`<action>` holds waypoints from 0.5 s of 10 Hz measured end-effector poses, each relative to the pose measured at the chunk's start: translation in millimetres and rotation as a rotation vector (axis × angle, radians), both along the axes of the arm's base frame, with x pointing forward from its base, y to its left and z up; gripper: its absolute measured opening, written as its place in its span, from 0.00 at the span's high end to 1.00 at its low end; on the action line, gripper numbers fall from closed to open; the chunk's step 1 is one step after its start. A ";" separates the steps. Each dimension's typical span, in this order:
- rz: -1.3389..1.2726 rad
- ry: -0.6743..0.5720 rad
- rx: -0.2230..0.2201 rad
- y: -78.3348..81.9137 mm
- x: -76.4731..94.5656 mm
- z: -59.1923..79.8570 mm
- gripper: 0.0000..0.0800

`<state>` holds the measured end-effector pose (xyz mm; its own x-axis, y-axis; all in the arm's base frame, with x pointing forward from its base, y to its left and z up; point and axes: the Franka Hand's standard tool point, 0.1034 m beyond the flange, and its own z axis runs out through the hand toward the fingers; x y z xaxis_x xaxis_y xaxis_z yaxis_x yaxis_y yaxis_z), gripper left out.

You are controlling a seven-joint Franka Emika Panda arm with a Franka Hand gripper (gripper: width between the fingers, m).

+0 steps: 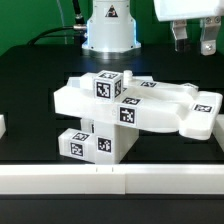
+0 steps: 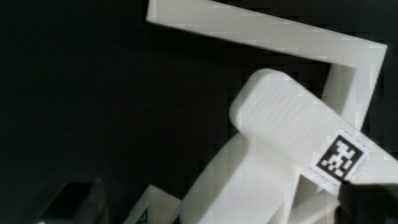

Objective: Assemble chair

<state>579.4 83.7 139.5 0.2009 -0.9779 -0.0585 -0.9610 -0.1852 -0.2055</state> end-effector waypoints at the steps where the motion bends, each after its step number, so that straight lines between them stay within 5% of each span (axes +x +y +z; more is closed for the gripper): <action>1: 0.001 0.000 0.000 0.4 -0.1 -0.1 0.19; 4: 0.184 -0.016 -0.040 0.9 -0.3 -0.7 0.19; 5: 0.381 -0.026 -0.102 8.1 -1.3 -1.1 0.19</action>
Offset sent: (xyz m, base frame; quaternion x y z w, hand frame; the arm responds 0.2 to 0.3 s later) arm 0.0000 0.0000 0.0000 0.0000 0.0000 -0.1296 0.9916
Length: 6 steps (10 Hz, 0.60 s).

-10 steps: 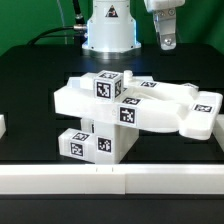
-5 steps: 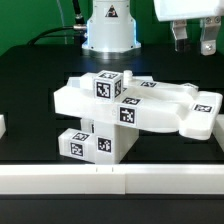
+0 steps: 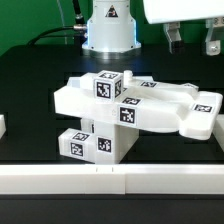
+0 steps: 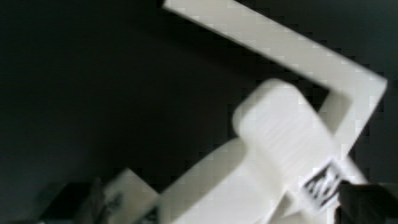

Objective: Assemble chair

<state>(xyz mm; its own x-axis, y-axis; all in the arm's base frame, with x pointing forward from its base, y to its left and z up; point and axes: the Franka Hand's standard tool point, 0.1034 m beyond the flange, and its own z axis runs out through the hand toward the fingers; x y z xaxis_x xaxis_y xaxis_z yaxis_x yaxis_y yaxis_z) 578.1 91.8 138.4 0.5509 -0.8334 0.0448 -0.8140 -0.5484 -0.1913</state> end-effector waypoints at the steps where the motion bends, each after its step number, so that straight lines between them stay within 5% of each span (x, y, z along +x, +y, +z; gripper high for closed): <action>1: 0.177 -0.012 -0.032 6.2 -0.9 -0.9 0.19; 5: 0.406 -0.027 -0.079 4.4 -1.1 -1.8 0.19; 6: 0.507 -0.031 -0.124 15.8 -6.8 -6.0 0.19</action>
Offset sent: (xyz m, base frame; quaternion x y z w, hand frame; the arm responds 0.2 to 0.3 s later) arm 0.0000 0.0000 0.0000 0.0000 0.0000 -0.1296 0.9916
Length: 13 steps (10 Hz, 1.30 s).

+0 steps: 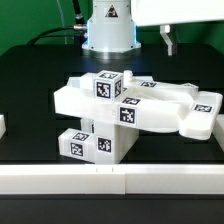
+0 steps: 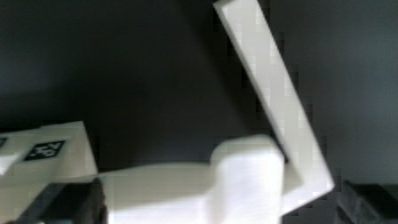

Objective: Assemble chair

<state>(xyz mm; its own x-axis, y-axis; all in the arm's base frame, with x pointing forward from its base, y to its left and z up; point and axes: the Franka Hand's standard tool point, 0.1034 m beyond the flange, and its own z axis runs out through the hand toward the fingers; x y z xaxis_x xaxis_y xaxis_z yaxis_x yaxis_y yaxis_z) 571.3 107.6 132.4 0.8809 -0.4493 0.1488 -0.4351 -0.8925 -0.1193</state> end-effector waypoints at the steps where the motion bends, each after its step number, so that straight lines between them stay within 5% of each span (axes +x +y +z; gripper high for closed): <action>1: 0.129 0.003 -0.040 15.3 -6.8 -2.6 0.19; 4: 0.174 -0.014 -0.042 36.8 -33.2 -11.4 0.19; 10: 0.262 0.152 -0.044 24.3 -40.7 -17.2 0.19; 13: 0.367 0.228 -0.050 32.0 -63.1 -30.9 0.19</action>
Offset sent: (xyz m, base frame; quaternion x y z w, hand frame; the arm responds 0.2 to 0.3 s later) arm -0.0570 0.0178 -0.0087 0.0046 0.0337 -0.0333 0.9989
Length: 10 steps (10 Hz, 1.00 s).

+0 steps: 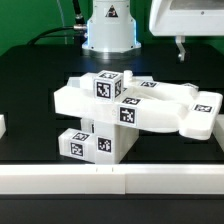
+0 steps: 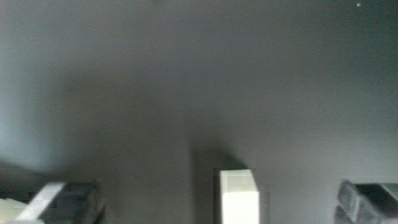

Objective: Assemble chair

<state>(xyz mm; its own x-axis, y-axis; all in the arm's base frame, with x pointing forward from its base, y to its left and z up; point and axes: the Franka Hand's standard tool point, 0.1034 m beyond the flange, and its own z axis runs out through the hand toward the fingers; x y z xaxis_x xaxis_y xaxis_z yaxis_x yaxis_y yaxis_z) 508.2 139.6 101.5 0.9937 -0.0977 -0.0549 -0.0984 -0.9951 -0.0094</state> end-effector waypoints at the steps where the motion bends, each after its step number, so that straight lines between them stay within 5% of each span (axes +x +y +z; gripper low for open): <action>1: -0.005 0.006 0.000 -1.6 -0.7 0.1 0.19; 5: 0.003 -0.034 0.001 -0.3 -1.6 -3.3 0.19; 7: 0.001 -0.033 0.004 24.5 -25.2 -10.5 0.19; 10: -0.009 -0.043 0.004 27.3 -30.8 -14.7 0.19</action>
Offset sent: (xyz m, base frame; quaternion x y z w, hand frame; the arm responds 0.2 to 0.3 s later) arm 0.0000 0.0000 0.0000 0.0000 0.0000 0.0000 1.0000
